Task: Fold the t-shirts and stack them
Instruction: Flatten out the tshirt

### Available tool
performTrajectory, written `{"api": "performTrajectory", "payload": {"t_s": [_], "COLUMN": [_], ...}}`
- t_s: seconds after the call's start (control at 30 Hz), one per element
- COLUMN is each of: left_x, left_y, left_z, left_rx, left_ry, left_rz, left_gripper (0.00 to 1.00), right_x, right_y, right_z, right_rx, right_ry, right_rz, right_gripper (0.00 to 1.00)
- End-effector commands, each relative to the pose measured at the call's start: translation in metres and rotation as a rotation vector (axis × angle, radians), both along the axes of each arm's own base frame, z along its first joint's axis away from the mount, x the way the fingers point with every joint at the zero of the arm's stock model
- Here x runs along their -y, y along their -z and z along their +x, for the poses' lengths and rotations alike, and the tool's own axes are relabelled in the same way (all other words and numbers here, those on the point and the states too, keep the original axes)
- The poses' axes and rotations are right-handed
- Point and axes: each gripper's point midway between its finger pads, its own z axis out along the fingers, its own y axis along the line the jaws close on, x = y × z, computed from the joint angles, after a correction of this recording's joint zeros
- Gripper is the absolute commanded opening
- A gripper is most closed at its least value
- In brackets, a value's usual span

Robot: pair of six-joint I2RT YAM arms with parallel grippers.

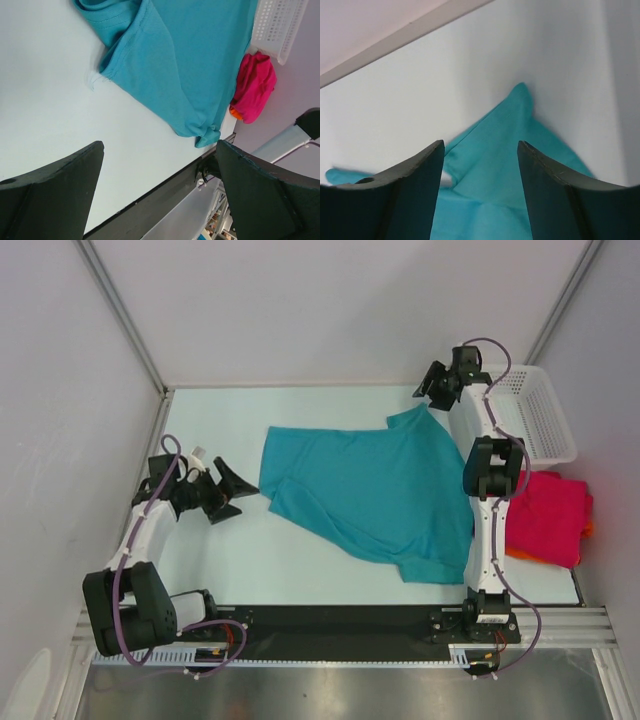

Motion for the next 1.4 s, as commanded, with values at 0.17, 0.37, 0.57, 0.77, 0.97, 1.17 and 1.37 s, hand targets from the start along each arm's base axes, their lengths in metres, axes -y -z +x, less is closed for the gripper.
{"api": "performTrajectory", "payload": {"t_s": [0.17, 0.37, 0.57, 0.77, 0.97, 1.17, 1.37], "left_x": [0.011, 0.019, 0.018, 0.03, 0.082, 0.079, 0.05], "left_y": [0.019, 0.024, 0.022, 0.04, 0.07, 0.097, 0.087], "left_z": [0.033, 0.077, 0.101, 0.108, 0.055, 0.025, 0.017], "left_rx": [-0.013, -0.028, -0.01, -0.061, -0.127, -0.187, -0.149], "left_ry": [-0.001, 0.022, 0.012, 0.013, 0.158, 0.163, 0.092], "left_rz": [0.029, 0.053, 0.067, 0.087, 0.128, 0.169, 0.329], "left_gripper": [0.98, 0.95, 0.88, 0.83, 0.75, 0.68, 0.72], "right_x": [-0.067, -0.114, -0.152, -0.146, -0.12, -0.115, -0.115], "right_y": [-0.195, -0.168, -0.114, -0.103, -0.102, -0.097, -0.087], "right_z": [-0.1, -0.208, -0.317, -0.398, -0.426, -0.439, -0.445], "right_rx": [0.288, 0.19, 0.047, -0.003, -0.017, -0.033, -0.063], "right_ry": [-0.145, -0.257, -0.373, -0.377, -0.354, -0.35, -0.353], "right_rz": [0.013, 0.094, 0.087, 0.107, 0.039, 0.05, 0.055], "right_gripper": [0.7, 0.69, 0.69, 0.69, 0.69, 0.69, 0.69]}}
